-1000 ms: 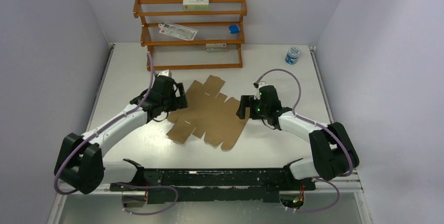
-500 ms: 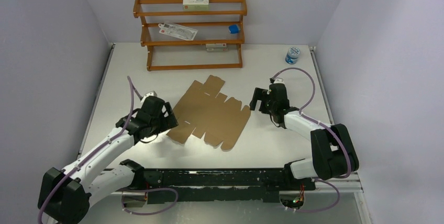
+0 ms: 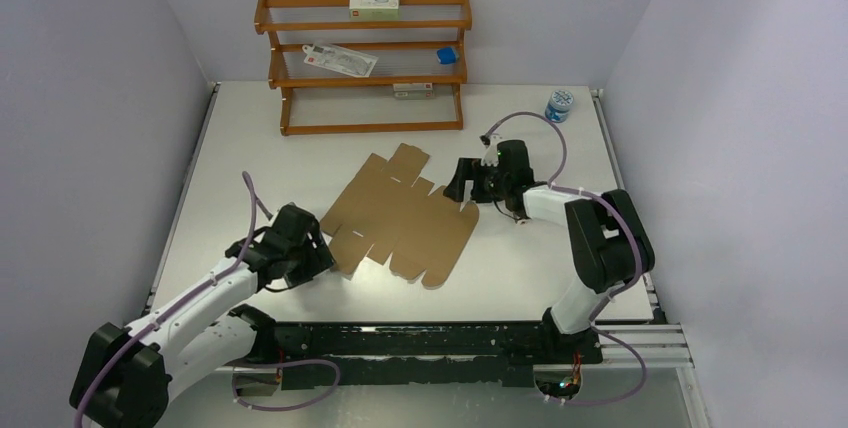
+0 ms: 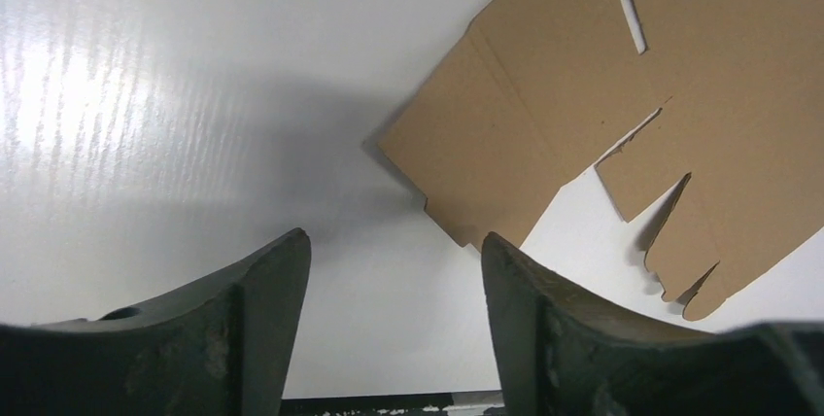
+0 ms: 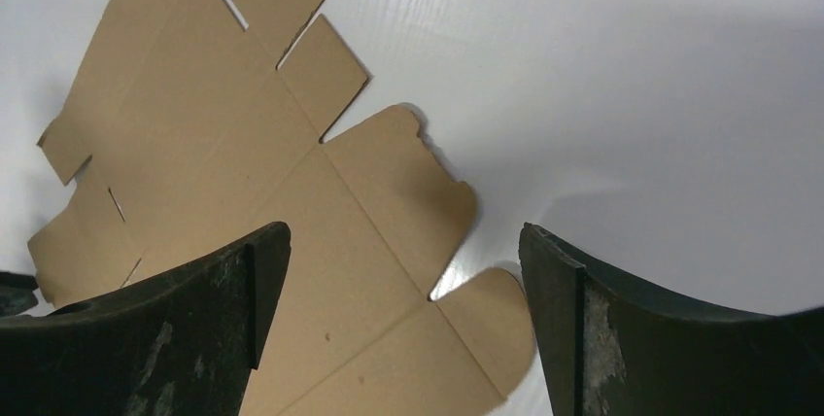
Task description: Fold the paper box
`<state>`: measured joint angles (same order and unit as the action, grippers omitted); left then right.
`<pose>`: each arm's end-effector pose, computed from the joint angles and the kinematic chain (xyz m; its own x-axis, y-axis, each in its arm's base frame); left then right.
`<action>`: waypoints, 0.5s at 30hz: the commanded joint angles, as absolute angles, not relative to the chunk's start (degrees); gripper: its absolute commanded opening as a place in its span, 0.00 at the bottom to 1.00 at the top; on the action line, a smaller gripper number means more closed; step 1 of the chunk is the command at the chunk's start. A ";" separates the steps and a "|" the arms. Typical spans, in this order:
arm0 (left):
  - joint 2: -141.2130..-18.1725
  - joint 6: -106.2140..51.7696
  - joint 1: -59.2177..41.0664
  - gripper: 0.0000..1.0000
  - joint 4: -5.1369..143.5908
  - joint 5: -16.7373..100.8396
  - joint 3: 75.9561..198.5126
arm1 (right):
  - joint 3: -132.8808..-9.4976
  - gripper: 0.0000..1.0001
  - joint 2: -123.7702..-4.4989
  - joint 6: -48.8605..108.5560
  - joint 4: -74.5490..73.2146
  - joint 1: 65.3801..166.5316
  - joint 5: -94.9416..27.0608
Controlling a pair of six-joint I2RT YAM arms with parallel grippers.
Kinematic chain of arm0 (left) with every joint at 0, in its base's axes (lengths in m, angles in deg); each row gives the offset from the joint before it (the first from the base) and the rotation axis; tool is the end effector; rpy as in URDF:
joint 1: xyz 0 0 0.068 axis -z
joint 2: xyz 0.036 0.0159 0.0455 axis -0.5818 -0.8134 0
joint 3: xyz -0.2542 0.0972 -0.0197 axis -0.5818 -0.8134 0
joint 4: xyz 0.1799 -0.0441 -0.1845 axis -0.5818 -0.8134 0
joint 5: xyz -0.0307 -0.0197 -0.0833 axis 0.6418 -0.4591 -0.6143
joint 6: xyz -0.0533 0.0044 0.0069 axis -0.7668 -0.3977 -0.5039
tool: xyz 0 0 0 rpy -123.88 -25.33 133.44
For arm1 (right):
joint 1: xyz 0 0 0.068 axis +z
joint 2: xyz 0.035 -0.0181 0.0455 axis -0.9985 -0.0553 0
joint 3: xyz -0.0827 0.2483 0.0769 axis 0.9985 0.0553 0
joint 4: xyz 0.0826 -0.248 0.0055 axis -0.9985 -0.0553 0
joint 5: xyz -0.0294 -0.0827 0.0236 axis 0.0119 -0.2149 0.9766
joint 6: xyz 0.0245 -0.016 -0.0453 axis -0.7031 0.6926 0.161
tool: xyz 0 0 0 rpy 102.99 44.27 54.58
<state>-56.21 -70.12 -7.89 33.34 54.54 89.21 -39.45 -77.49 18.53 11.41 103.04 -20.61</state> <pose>0.1377 -0.0693 0.1640 -0.8042 -0.4946 -0.3294 -0.3826 0.8551 -0.3500 0.3092 0.1030 0.1580 -0.7392 0.0878 -0.6677 -0.3131 0.8331 0.4561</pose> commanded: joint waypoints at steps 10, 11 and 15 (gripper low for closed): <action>-66.48 -66.30 -8.07 0.47 42.69 57.94 91.30 | -33.95 0.89 -75.97 19.09 8.21 103.78 -13.55; -67.60 -65.68 -8.07 0.46 43.06 58.64 92.09 | -32.23 0.88 -74.48 18.80 7.53 103.85 -13.18; -72.29 -63.37 -8.07 0.45 44.70 61.26 94.57 | -26.33 0.88 -67.88 16.80 4.60 105.50 -12.84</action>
<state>-68.45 -66.80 -7.89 41.80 56.90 92.27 -31.39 -72.57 18.64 10.76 103.87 -13.90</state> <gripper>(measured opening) 0.451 0.882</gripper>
